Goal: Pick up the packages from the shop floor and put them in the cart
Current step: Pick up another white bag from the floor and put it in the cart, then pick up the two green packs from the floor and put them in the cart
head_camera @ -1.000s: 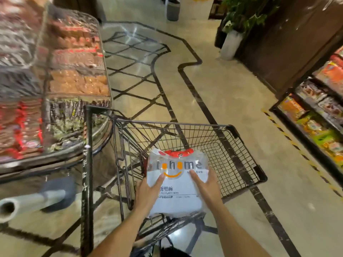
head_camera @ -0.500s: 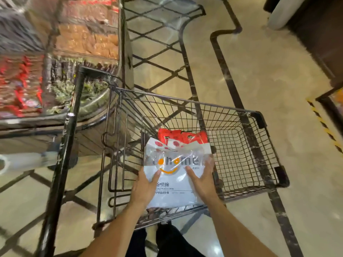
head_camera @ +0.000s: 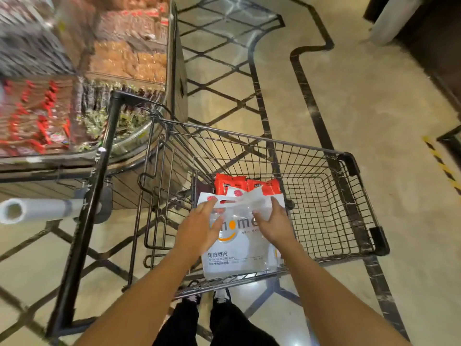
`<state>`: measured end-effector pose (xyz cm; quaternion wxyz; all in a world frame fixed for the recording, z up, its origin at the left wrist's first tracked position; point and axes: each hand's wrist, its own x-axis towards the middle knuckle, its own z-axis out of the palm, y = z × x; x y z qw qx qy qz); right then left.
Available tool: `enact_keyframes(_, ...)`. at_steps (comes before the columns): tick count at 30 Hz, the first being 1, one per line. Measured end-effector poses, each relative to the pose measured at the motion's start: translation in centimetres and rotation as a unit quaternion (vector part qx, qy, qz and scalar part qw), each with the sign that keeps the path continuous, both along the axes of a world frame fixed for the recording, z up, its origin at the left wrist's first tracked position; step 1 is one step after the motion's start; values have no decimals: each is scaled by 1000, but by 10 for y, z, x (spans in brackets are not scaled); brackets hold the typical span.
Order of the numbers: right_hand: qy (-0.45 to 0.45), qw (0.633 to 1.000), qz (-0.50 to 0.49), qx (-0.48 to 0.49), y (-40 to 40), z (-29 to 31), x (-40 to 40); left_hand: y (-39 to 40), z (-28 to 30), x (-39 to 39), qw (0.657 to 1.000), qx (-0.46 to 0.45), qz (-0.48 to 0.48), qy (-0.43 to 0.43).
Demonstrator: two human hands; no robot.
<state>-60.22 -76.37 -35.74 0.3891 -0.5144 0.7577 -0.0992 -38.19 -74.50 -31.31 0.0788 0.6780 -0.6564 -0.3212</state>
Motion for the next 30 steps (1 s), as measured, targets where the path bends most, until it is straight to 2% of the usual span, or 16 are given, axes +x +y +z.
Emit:
enact_keyframes(4,48,992,86,-75,-30,46,4,-11,35,25,990,-115,-31,-77)
enact_keyframes(7,96,973,157,-139,-54,87,20,-24,83,51,970,-154,-50,-181)
enact_keyframes(10,149,938,235,-205,-77,136,48,-33,138,86,944,-160,-14,-288)
enact_keyframes(15,206,873,329,-296,-98,227,126,-10,213,176,911,-231,94,-328)
enact_keyframes(21,202,803,403,-390,-78,310,280,81,265,324,872,-218,226,-375)
enact_keyframes(26,149,752,475,-432,-6,341,432,194,284,436,845,-181,350,-362)
enact_keyframes(30,100,713,520,-460,63,348,548,298,281,509,802,-219,426,-357)
